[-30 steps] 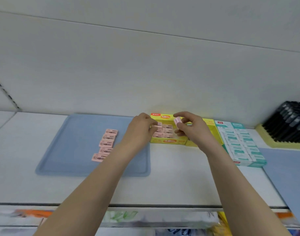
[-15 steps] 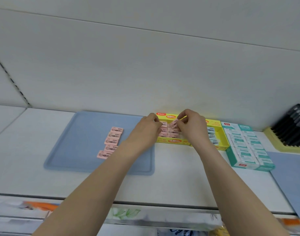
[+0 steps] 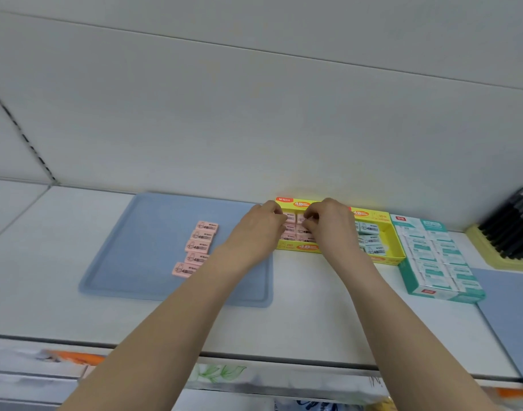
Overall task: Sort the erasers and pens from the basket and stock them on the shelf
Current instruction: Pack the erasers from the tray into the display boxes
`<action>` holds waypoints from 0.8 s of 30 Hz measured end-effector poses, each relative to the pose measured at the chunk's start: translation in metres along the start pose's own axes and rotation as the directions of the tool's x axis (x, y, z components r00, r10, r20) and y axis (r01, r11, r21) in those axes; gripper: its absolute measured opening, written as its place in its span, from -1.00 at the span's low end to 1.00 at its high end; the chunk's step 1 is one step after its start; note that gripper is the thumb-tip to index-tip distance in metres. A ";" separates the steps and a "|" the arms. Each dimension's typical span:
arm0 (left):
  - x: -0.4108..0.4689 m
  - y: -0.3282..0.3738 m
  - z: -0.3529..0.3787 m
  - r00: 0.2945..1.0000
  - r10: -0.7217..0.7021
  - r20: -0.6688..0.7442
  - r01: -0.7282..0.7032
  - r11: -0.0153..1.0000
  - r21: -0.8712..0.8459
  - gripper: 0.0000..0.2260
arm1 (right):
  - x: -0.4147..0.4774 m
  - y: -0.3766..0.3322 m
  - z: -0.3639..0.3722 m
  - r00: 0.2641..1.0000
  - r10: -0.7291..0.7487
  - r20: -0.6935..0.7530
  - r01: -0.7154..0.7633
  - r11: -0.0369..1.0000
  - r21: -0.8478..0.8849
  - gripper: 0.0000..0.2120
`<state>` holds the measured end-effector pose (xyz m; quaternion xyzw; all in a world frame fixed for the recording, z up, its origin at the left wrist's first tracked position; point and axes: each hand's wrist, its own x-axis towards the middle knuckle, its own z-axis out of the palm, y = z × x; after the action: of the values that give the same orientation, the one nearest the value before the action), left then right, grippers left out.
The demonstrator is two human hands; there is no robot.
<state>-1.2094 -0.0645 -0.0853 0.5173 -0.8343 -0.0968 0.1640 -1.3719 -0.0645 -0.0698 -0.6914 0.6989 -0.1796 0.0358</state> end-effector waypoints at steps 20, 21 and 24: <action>-0.105 -0.079 -0.030 0.835 -0.515 -0.194 0.502 0.857 -0.118 -0.66 | -0.013 -0.127 0.051 0.897 -0.383 0.222 0.354 0.922 0.159 -0.73; -0.104 -0.080 -0.029 0.836 -0.510 -0.200 0.496 0.860 -0.121 -0.66 | -0.012 -0.132 0.056 0.896 -0.372 0.244 0.349 0.928 0.133 -0.73; -0.102 -0.078 -0.030 0.828 -0.531 -0.182 0.506 0.846 -0.167 -0.70 | -0.011 -0.136 0.063 0.918 -0.326 0.225 0.300 0.943 0.142 -0.77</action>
<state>-1.0917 -0.0080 -0.1014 0.7220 -0.6320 -0.1259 0.2520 -1.2231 -0.0635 -0.0895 -0.8084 0.5588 -0.1328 0.1288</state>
